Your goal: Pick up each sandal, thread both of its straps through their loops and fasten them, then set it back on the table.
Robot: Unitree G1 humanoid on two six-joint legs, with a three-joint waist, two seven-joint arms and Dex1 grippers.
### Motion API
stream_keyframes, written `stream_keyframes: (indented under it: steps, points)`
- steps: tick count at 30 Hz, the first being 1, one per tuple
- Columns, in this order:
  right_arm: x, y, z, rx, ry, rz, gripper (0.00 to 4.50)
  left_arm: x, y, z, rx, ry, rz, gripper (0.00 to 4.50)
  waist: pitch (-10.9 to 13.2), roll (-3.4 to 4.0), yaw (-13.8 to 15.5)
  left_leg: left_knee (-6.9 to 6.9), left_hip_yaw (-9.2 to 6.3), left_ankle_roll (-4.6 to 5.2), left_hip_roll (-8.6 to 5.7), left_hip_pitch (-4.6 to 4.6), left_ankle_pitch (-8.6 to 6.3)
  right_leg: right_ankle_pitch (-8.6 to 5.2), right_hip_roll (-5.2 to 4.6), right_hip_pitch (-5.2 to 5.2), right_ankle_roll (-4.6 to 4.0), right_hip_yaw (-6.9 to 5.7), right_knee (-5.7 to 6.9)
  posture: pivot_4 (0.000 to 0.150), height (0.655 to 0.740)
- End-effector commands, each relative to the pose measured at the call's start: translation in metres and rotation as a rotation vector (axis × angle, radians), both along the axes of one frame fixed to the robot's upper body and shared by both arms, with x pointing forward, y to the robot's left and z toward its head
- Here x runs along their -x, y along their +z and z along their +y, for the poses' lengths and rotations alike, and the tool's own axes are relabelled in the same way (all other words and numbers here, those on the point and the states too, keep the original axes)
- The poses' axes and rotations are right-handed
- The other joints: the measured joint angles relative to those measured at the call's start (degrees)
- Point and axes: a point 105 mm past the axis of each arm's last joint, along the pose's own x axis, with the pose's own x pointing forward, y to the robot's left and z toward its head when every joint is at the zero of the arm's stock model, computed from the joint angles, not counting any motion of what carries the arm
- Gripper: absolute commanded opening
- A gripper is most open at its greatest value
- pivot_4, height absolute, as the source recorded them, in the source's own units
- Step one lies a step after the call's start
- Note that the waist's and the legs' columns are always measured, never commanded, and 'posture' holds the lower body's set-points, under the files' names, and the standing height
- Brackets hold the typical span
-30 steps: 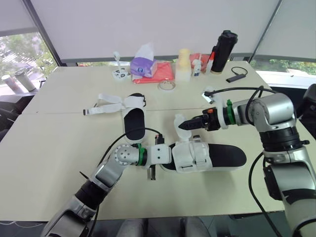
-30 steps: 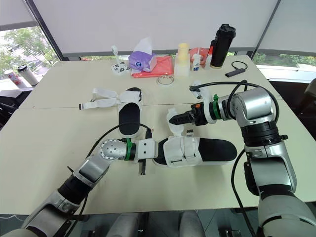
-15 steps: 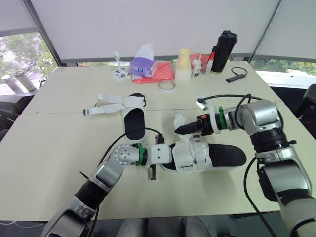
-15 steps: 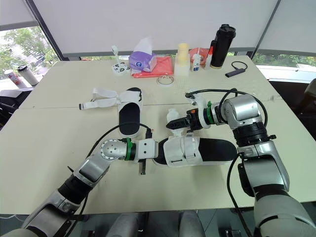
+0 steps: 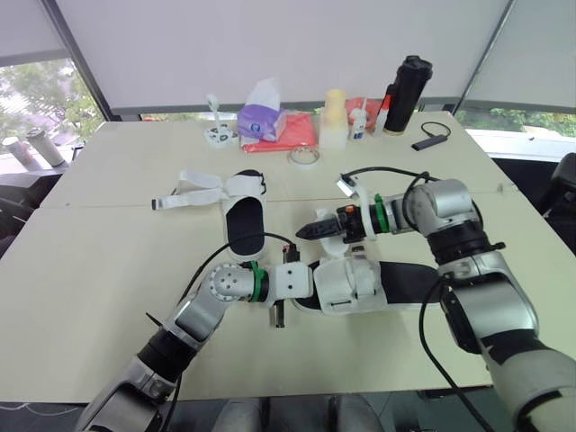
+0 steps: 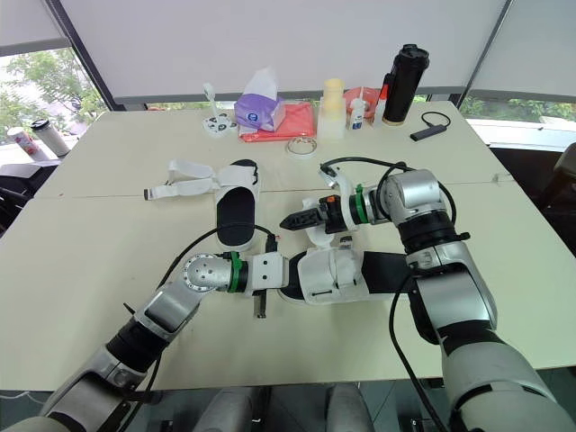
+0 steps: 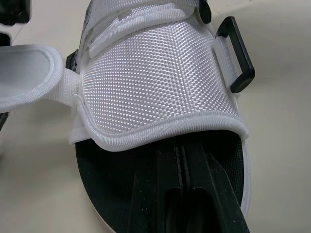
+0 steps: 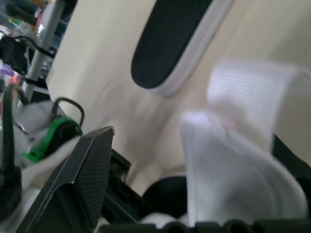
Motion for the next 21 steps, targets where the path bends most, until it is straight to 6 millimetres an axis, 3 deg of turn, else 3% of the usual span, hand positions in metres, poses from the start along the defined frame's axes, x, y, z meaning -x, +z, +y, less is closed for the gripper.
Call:
stream_keyframes:
  steps: [1, 19, 21]
  points:
    - [-0.010, 0.030, 0.004, -0.087, -0.011, -0.071, 4.02, 0.005, -0.031, 0.005, -0.092, 0.018, 0.072, 0.00, 0.00, 0.00, 0.03, 0.00, 0.00, 0.00, 0.00, 0.00, 0.00, 0.00, 0.00, 0.00, 0.00, 0.00, 0.00, 0.150, 0.7296]
    - [-0.024, 0.063, 0.002, -0.170, -0.055, -0.127, 4.02, 0.005, -0.034, 0.005, -0.085, 0.023, 0.072, 0.00, 0.00, 0.01, -0.04, -0.02, 0.00, -0.01, -0.02, 0.00, 0.00, 0.00, 0.00, -0.01, 0.00, 0.00, 0.00, 0.150, 0.7296]
    - [-0.024, 0.064, 0.001, -0.171, -0.057, -0.131, 3.51, 0.005, -0.034, 0.005, -0.083, 0.021, 0.072, 0.00, 0.00, 0.01, -0.04, -0.01, 0.00, -0.01, -0.02, 0.00, 0.00, 0.00, 0.00, -0.01, 0.00, 0.00, 0.00, 0.150, 0.7296]
